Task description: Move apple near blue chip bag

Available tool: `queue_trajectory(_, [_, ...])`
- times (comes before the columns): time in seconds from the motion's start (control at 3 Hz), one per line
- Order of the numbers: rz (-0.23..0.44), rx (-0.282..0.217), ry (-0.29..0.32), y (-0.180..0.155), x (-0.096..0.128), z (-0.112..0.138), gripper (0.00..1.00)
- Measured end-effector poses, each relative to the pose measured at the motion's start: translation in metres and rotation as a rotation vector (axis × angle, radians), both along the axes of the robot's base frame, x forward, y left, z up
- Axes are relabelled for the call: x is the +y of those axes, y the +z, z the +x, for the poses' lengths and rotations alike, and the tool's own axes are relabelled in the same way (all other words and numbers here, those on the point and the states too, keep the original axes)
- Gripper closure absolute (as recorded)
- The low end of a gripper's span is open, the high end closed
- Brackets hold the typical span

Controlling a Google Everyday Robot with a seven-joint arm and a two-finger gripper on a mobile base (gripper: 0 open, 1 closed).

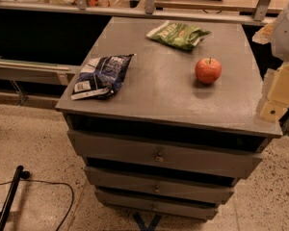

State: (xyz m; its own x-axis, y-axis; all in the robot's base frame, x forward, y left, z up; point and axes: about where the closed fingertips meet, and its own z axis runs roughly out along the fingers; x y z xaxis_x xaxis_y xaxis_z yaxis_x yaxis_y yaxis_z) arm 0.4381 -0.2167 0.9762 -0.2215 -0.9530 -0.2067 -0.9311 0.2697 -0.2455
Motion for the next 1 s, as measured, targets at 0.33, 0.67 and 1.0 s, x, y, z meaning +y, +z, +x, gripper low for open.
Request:
queue_trajectory(0.33, [0.0, 0.0, 0.0, 0.0, 0.0, 0.0, 0.0])
queue_trajectory(0.67, [0.092, -0.042, -0.038, -0.002, -0.011, 0.008, 0.0])
queue_trajectory(1.0, [0.28, -0.116, -0.099, -0.034, -0.05, 0.025, 0.0])
